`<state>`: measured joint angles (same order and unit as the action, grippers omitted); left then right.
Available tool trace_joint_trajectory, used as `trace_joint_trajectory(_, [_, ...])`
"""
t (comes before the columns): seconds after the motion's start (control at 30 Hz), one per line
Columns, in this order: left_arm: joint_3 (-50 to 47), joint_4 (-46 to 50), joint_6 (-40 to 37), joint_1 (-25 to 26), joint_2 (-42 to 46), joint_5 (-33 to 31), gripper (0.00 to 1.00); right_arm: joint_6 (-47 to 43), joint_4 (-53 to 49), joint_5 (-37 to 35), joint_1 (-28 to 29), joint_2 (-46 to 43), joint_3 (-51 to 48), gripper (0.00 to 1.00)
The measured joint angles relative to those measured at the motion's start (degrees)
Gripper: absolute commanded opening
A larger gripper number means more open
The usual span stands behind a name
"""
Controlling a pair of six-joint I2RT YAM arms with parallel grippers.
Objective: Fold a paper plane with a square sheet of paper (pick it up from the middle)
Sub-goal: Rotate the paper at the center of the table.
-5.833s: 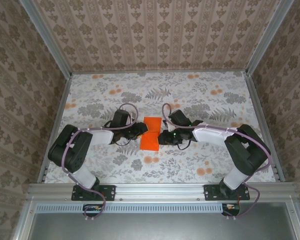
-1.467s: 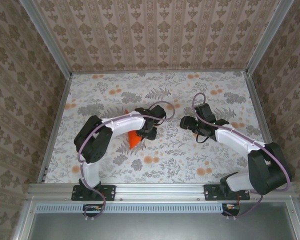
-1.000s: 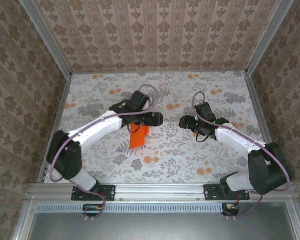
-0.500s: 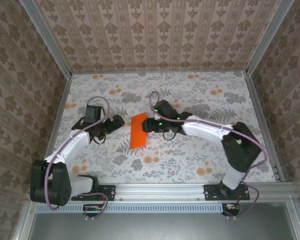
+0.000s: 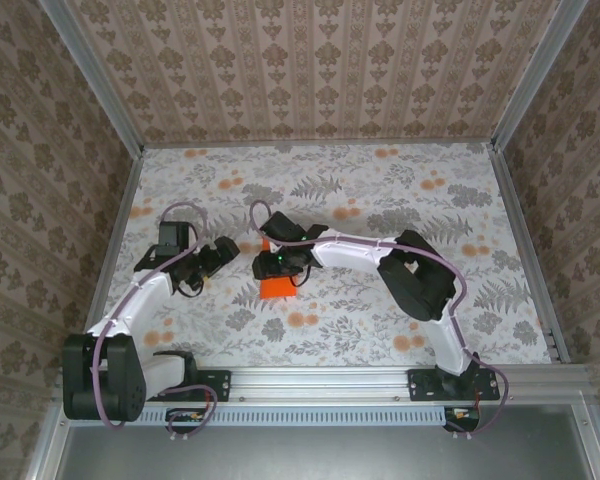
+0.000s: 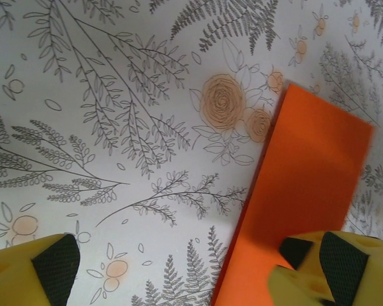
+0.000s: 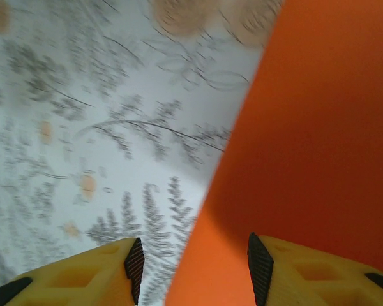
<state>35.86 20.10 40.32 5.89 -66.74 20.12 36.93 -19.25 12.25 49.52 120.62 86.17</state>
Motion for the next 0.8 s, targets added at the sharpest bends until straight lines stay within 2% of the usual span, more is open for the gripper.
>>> trace_joint_trajectory(0.27, [0.0,-0.6,-0.2,1.0,0.0,2.3,1.00,-11.7,-4.8,0.0,-0.1,0.6,-1.1,0.55])
trace_joint_trajectory(0.43, [0.0,-1.9,-0.2,3.6,-1.0,2.9,1.00,-21.4,-6.8,2.4,-0.7,-3.5,-6.4,0.58])
trace_joint_trajectory(0.53, [0.0,-3.8,0.2,6.0,-2.2,3.2,1.00,-24.8,-8.4,4.7,-1.6,-6.4,-9.7,0.64])
trace_joint_trajectory(0.67, [0.0,-7.3,1.9,10.3,-3.7,3.7,0.93,-23.4,-7.0,6.5,-2.7,-12.2,-14.5,0.72])
trace_joint_trajectory(0.8, [0.0,-11.4,4.1,15.0,-5.2,4.2,0.79,-17.6,-2.4,6.5,-4.4,-21.0,-20.3,0.73])
